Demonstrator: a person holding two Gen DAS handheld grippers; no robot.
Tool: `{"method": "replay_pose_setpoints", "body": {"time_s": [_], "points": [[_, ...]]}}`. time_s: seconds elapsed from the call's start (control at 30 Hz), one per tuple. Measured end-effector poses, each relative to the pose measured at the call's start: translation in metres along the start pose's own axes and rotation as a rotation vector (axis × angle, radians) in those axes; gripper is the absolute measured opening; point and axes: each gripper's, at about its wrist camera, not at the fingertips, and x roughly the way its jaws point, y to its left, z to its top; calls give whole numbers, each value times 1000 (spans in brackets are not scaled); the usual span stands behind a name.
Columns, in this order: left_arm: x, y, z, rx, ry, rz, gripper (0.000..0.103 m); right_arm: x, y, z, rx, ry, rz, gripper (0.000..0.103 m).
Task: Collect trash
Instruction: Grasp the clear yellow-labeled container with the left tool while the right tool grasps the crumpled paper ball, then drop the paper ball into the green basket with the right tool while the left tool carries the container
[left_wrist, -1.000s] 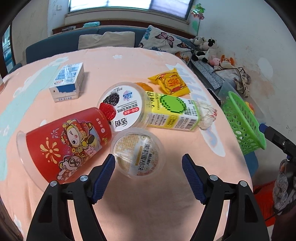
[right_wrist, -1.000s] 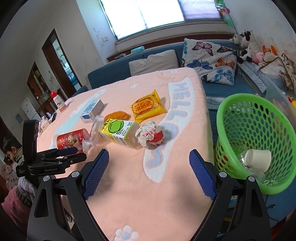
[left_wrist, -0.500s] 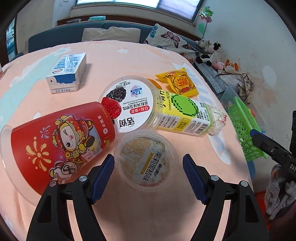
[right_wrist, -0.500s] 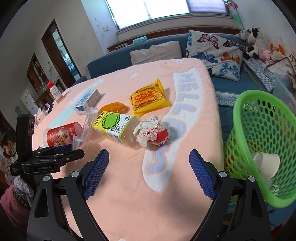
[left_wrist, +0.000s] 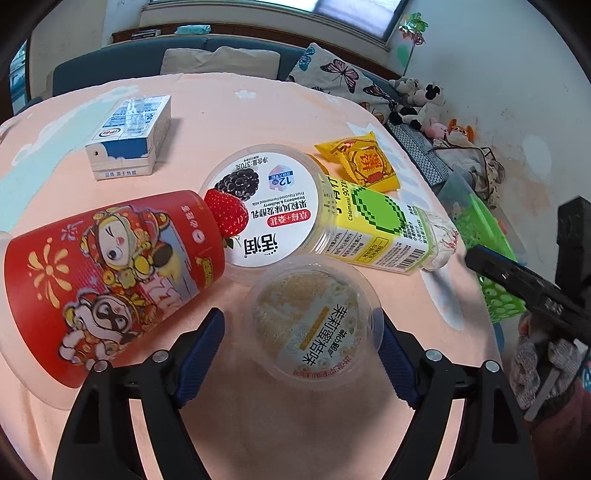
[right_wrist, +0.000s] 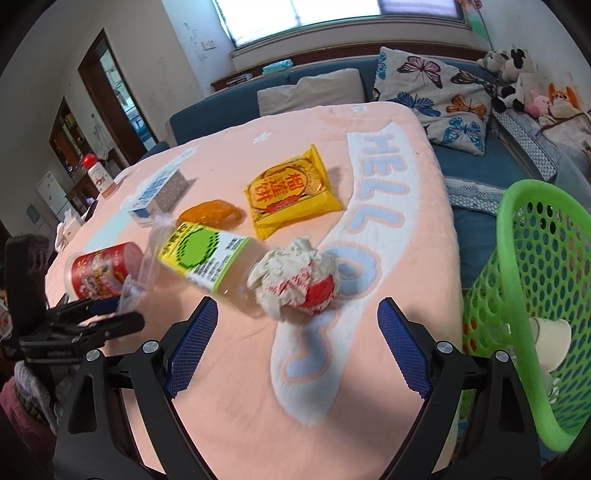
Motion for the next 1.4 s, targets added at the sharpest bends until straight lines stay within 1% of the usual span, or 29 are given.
{"method": "replay_pose_setpoints", "body": {"time_s": [0.23,0.33,0.37,0.47,0.53,0.6,0.8,0.93,1.03,1.1,1.2,1.3,1.4], "points": [[4,-1,5,6,0,-23,77,21,-7,9,28,19,36,76],[6,0,6,4,4,-26,77,29,-12,10,55,35,69,69],[7,0,6,4,5,-30,77,30,-13,10,62,38,80,65],[10,0,7,0,7,-30,77,29,-14,9,70,34,98,59],[11,-1,7,-4,8,-32,77,27,-13,9,68,28,95,58],[11,-3,5,-4,4,-37,69,22,-13,8,67,15,89,57],[8,-10,3,7,-4,-25,68,3,-16,6,78,-21,85,56],[0,-15,-1,10,-12,-33,68,-19,-20,2,81,-57,72,56],[-9,-25,-3,21,-23,-45,67,-38,-26,0,86,-89,57,56],[-15,-30,-3,35,-31,-53,67,-49,-33,-1,95,-108,35,56],[-21,-45,3,55,-44,-78,67,-70,-50,-4,125,-143,-7,56],[-24,-63,10,84,-53,-97,67,-89,-74,-8,162,-174,-67,56],[-23,-83,18,116,-54,-119,67,-107,-103,-15,221,-195,-125,57]]}}
